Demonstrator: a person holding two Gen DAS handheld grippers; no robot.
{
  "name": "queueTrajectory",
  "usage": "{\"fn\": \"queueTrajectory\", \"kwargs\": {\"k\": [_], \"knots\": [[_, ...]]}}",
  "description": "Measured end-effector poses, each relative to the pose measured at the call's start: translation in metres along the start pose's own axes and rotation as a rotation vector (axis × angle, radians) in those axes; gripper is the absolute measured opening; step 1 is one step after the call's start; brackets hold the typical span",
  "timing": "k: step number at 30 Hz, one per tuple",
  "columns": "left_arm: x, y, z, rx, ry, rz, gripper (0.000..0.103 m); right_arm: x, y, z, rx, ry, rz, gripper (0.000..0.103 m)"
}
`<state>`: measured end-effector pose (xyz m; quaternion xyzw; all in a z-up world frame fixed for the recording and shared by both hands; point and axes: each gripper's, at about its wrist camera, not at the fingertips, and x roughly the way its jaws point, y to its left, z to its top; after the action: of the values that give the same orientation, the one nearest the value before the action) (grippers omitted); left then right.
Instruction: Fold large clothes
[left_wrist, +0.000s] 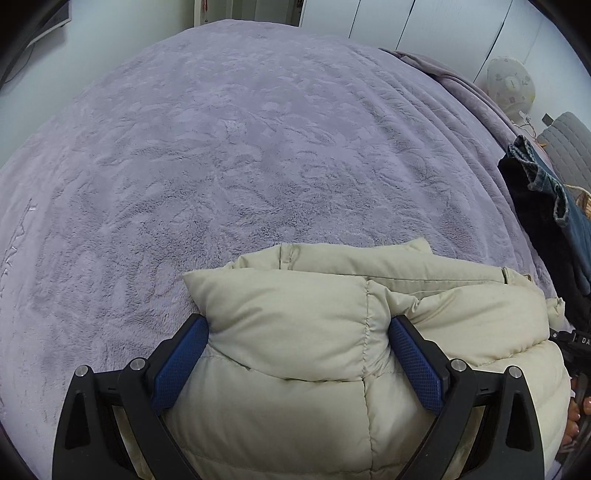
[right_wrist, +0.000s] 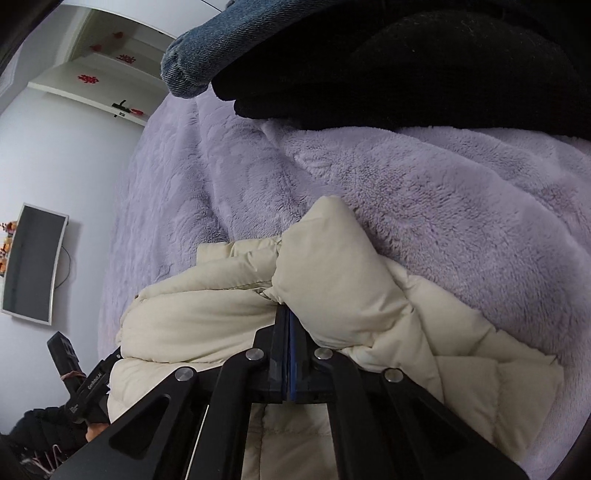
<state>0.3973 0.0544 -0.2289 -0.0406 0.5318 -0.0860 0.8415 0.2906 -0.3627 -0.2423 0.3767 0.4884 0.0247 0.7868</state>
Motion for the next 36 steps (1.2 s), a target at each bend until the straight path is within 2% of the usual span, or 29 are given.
{"fn": "queueTrajectory", "kwargs": {"k": [7,8,12,14,15,16,20,25,30,33,36], "knots": [[-0.031,0.013,0.002,0.022,0.003,0.027,0.099,-0.032,0.007,0.004,0.002,-0.014,-0.057,0.000],[-0.040,0.019,0.002,0.019,0.000,0.024,0.099,-0.042,0.007,0.003,0.005,-0.025,-0.067,0.004],[-0.070,0.046,-0.006,-0.014,0.011,0.002,0.099,-0.075,0.011,-0.006,-0.036,-0.051,-0.123,0.007],[-0.079,0.061,-0.015,-0.041,0.037,-0.025,0.099,-0.089,0.011,-0.016,-0.042,-0.056,-0.125,0.032],[-0.082,0.068,-0.022,-0.054,0.051,-0.037,0.099,-0.095,0.011,-0.021,-0.035,-0.059,-0.120,0.066],[-0.086,0.075,-0.028,-0.070,0.063,-0.048,0.099,-0.103,0.009,-0.028,-0.029,-0.069,-0.114,0.084],[-0.092,0.094,-0.056,-0.128,0.122,-0.134,0.099,-0.126,0.006,-0.060,0.008,-0.079,-0.086,0.085],[-0.088,0.099,-0.085,-0.170,0.195,-0.236,0.099,-0.147,0.001,-0.108,0.073,-0.062,-0.049,0.085],[-0.073,0.095,-0.096,-0.187,0.245,-0.290,0.099,-0.144,-0.013,-0.153,0.151,0.015,0.004,0.085],[-0.065,0.089,-0.096,-0.191,0.250,-0.307,0.099,-0.131,-0.021,-0.166,0.198,0.038,0.019,0.085],[-0.057,0.077,-0.093,-0.176,0.254,-0.303,0.099,-0.115,-0.035,-0.170,0.289,0.047,0.077,0.085]]}}
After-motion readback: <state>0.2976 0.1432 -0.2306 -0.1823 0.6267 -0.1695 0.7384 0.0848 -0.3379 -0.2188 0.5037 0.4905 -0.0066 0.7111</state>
